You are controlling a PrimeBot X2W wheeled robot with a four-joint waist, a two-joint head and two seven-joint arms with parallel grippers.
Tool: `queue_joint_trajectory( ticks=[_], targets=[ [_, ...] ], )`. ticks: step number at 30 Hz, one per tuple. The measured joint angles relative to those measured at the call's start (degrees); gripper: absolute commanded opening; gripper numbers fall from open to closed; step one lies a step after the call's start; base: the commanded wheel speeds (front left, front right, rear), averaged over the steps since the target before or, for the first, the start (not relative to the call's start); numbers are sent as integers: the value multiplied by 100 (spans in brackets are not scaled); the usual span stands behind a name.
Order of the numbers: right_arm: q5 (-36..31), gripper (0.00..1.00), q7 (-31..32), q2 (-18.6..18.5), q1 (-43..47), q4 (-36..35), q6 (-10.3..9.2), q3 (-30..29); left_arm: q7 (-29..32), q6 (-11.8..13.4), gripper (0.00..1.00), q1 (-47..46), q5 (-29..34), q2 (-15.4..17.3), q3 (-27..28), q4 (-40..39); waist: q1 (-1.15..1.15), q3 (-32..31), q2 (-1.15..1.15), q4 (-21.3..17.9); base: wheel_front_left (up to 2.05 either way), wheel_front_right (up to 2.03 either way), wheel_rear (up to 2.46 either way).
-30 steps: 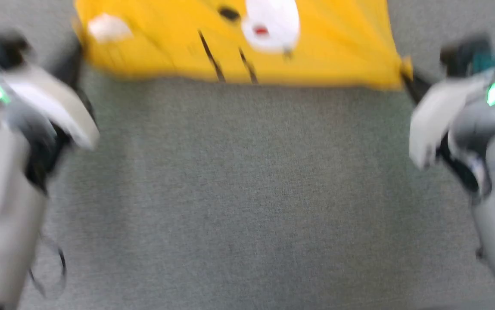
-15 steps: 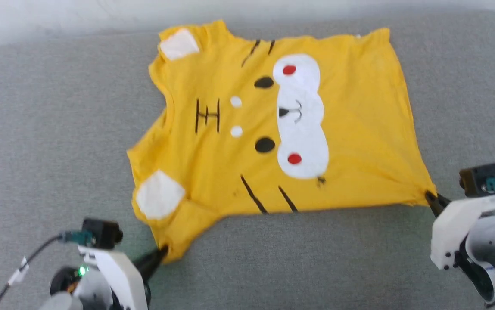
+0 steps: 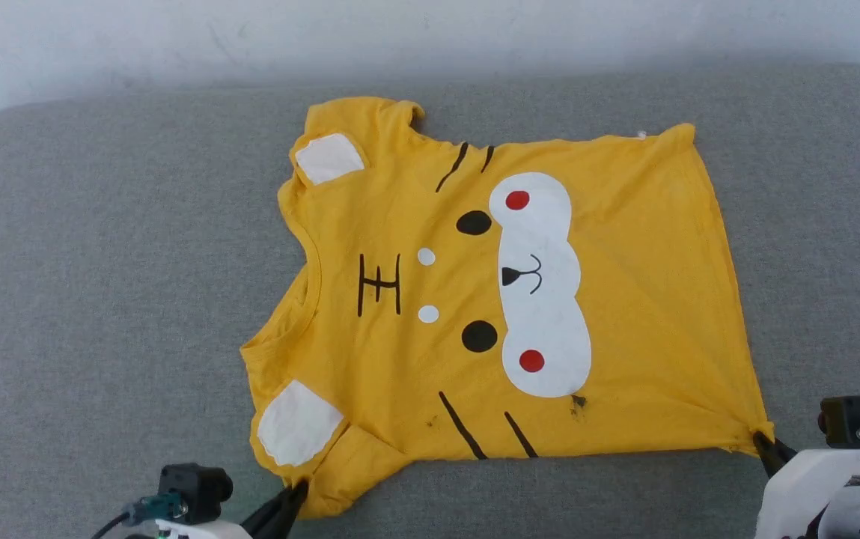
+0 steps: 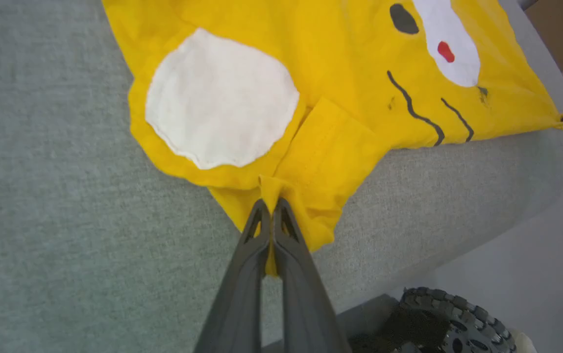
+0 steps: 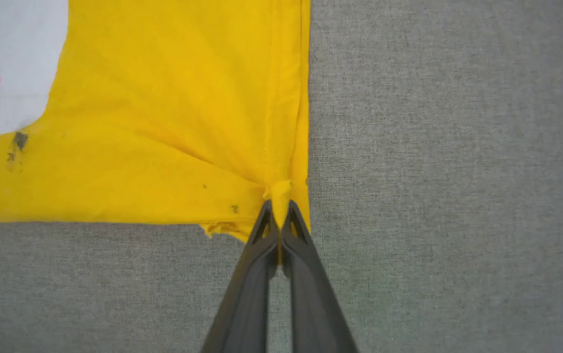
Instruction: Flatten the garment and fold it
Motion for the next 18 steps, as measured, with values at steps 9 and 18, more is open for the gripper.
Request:
queue_joint_trajectory(
  ticks=[9,18],
  targets=[
    [-43,0,-1789,136,75,111,0,134,-2142,264,0,-654,1494,-662,-4,319,1,43,0,-86,0,0,0],
    [-91,0,-2115,-142,-706,246,0,371,-2338,119,0,-1874,2018,-817,194,797,1,159,0,-209,0,0,0]
  ],
)
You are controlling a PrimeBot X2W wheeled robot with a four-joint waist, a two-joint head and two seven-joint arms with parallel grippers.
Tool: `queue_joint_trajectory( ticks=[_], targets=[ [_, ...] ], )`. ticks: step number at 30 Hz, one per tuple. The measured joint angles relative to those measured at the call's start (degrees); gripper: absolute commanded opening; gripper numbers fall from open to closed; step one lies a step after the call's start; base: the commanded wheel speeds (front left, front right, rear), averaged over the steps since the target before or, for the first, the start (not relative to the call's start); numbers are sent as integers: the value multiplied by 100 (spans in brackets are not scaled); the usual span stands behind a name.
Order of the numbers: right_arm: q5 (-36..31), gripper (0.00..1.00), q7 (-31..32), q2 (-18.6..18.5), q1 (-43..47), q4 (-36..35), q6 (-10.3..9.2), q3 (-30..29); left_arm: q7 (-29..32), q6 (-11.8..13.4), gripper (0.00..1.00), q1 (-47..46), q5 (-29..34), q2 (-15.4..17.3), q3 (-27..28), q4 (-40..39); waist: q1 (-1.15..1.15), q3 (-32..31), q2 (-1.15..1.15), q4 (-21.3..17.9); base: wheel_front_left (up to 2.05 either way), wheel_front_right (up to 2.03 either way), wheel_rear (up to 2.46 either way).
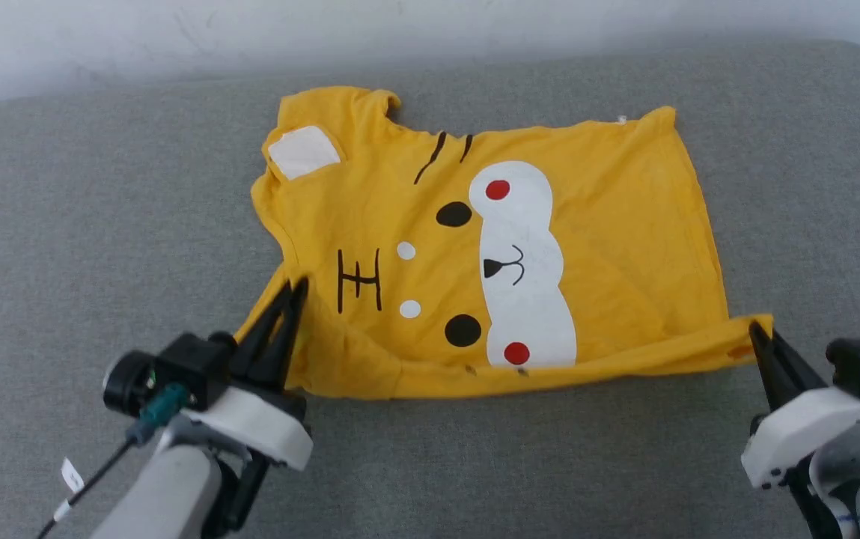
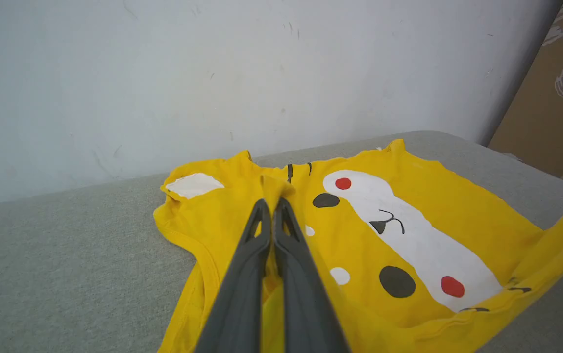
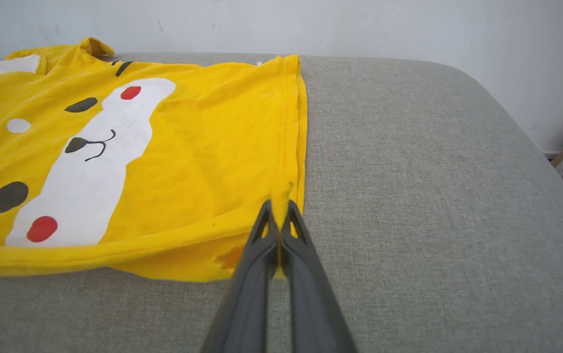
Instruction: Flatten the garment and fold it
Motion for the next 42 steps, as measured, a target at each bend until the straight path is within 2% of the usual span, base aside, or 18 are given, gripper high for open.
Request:
queue_joint_trajectory(
  ticks=[7,18,22,26,32,33,34,35,36,39,42],
  targets=[
    [1,0,270,-159,-758,248,0,133,-3,-296,0,-923,82,60,130,460,0,239,0,-74,0,0,0],
    [193,0,1082,-493,-2190,933,0,668,598,-697,0,-2171,-33,220,215,1579,1,918,0,-164,0,0,0],
    [396,0,1567,-577,-2566,1268,0,865,1070,-859,0,-2402,-266,212,163,2036,1,1162,0,-192,0,0,0],
    [788,0,2161,-595,-2895,1519,0,1033,1857,-1028,0,-2517,-646,193,74,2477,1,1349,0,-216,0,0,0],
    [1129,0,3209,-612,-3390,1791,1,1049,2896,-1099,0,-2810,-1388,223,98,2494,-2,1448,0,-252,0,0,0],
    [1131,0,3310,-610,-3436,1811,1,1028,2977,-1099,14,-2822,-1441,225,107,2485,-2,1439,0,-247,0,0,0],
    [1131,32,3386,-605,-3462,1830,1,1002,3022,-1095,49,-2826,-1475,223,124,2482,-1,1421,0,-240,0,0,0],
    [1131,51,3419,-590,-3468,1839,1,966,3028,-1087,95,-2825,-1503,211,135,2473,-1,1397,0,-232,0,0,0],
    [1134,100,3450,-568,-3463,1850,1,913,2993,-1063,100,-2814,-1503,200,144,2451,0,1368,0,-224,0,0,0],
    [1148,100,3346,-495,-3331,1803,-1,691,2509,-892,100,-2630,-1358,160,144,2328,0,1249,0,-195,0,0,0],
    [1151,100,2808,-402,-3071,1606,-2,516,1624,-628,100,-2365,-1115,160,265,2109,0,1086,0,-170,0,0,0]
  ],
)
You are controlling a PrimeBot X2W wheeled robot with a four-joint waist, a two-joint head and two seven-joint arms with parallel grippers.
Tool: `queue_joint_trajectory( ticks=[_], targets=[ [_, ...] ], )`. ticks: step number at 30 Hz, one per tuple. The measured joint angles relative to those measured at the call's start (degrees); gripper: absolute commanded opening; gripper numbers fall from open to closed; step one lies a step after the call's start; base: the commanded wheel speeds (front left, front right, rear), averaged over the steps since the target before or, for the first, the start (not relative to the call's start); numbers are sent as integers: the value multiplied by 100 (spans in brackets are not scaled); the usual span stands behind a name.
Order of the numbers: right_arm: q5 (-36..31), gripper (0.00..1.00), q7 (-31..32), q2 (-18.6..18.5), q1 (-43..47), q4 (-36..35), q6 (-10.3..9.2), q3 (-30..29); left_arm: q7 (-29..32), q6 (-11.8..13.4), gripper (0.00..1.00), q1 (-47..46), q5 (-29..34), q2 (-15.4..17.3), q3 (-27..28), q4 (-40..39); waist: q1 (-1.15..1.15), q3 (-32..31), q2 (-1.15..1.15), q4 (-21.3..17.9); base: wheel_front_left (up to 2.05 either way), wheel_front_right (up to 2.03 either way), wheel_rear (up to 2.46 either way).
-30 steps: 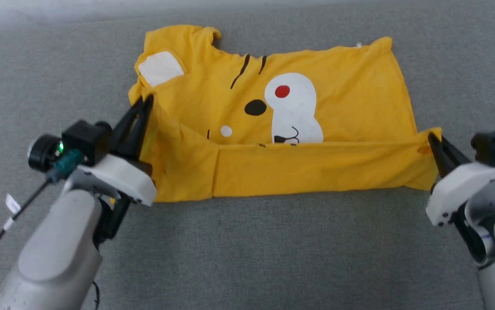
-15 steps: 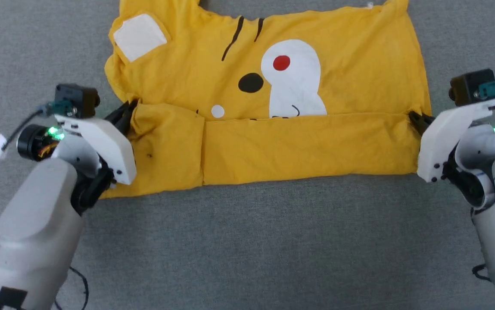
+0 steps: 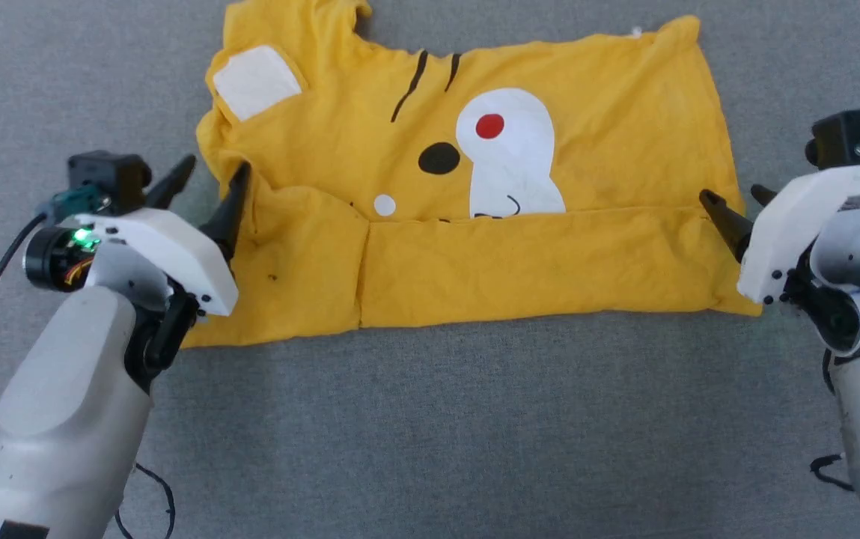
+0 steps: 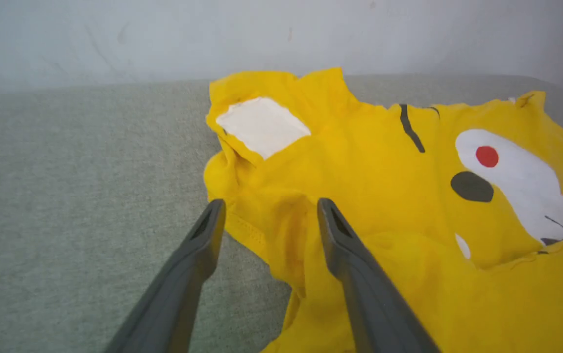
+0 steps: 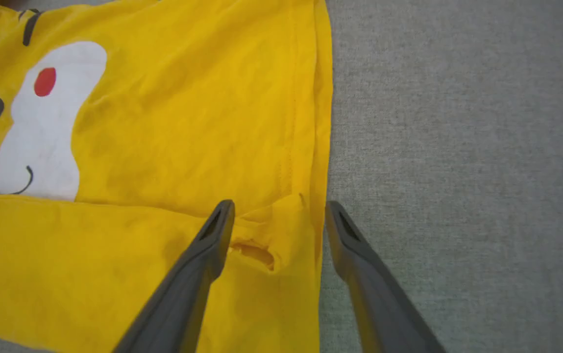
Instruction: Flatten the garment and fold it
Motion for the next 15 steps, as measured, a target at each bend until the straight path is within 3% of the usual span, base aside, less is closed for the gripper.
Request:
queue_joint_trajectory(
  ticks=[4,7,15],
  targets=[
    [-52,100,-983,202,382,-389,0,-165,-996,366,100,441,148,-14,242,-378,0,-264,0,10,0,0,0],
    [-113,100,-1768,388,779,-697,0,-390,-1393,634,100,984,197,-64,355,-726,-1,-466,0,14,0,0,0],
    [-335,100,-3407,925,1865,-1302,-4,-790,-1380,1281,100,2236,297,-142,385,-1327,-2,-877,0,22,0,0,0]
  ],
)
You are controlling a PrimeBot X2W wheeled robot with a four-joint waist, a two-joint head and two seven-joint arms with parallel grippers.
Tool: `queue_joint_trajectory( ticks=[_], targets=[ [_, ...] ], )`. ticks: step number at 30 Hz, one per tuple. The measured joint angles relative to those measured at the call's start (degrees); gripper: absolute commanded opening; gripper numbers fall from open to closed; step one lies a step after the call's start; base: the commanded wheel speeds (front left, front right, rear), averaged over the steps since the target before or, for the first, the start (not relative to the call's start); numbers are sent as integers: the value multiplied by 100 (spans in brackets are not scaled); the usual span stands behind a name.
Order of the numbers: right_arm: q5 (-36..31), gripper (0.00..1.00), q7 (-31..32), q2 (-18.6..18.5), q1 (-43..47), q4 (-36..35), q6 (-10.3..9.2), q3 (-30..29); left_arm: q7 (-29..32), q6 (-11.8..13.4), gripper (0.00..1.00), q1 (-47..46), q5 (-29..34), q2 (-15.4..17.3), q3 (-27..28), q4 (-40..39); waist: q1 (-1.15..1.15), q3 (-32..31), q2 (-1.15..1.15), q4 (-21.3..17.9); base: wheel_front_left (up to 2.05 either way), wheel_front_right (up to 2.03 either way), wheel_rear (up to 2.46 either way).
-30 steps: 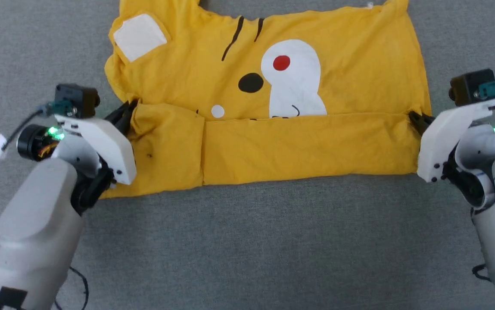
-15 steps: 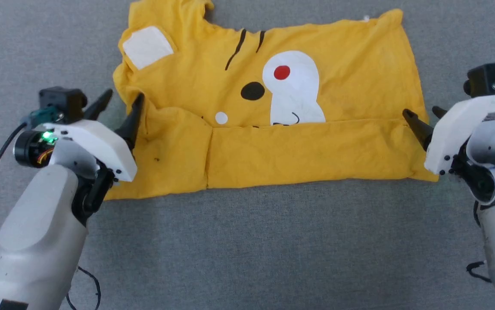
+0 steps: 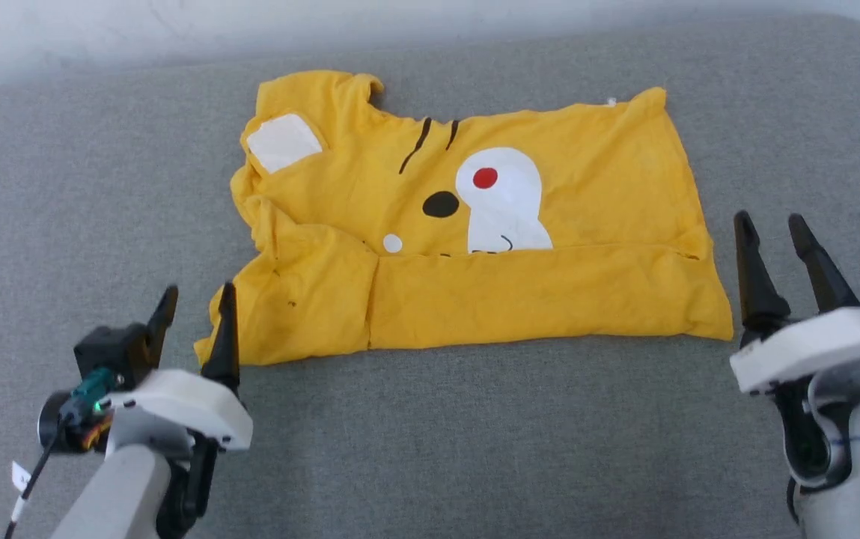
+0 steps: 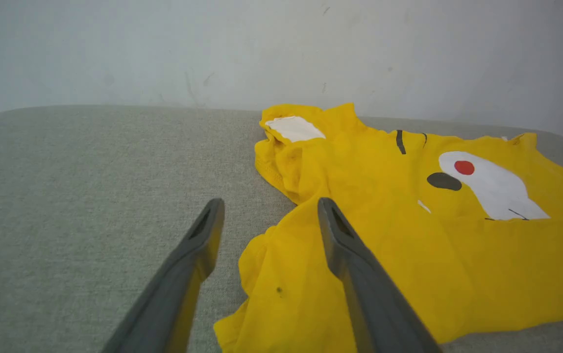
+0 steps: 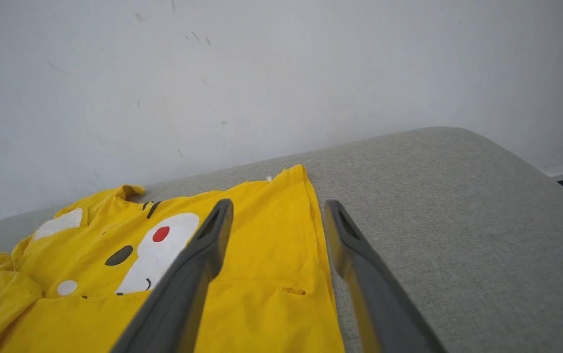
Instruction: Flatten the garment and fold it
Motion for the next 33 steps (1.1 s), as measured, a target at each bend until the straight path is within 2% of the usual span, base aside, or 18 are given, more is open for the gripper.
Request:
queue_joint_trajectory(
  ticks=[1,3,4,9,17,24,25,26,33],
  targets=[
    [0,100,0,0,0,0,0,0,0,0,100,0,0,0,0,0,0,0,0,0,0,0,0],
    [-79,100,-435,88,321,-155,0,-34,209,269,100,252,-30,5,35,-70,-1,-105,0,-10,0,0,0],
    [-79,100,-435,88,321,-155,0,-34,209,269,100,252,-30,5,35,-70,-1,-105,0,-10,0,0,0],
    [-166,100,-839,113,673,-245,0,38,775,634,100,415,-222,3,126,-155,0,-213,0,-80,0,0,0],
    [-163,100,-1061,122,962,-238,0,209,1869,917,100,442,-726,0,247,-35,0,-277,0,-315,0,0,0],
    [-347,100,-1060,123,1007,-216,0,253,2715,994,100,281,-1062,70,268,182,0,-226,0,-505,0,0,0],
    [-398,100,-1054,122,1007,-214,0,263,2825,994,44,244,-1094,110,260,181,0,-213,0,-521,0,0,0],
    [-454,100,-1054,122,1006,-214,0,277,2884,984,0,215,-1105,147,246,165,0,-199,0,-534,0,0,0],
    [-848,100,-739,123,940,-123,0,294,2852,779,0,172,-1136,137,180,58,1,-131,0,-484,0,0,0]
  ],
)
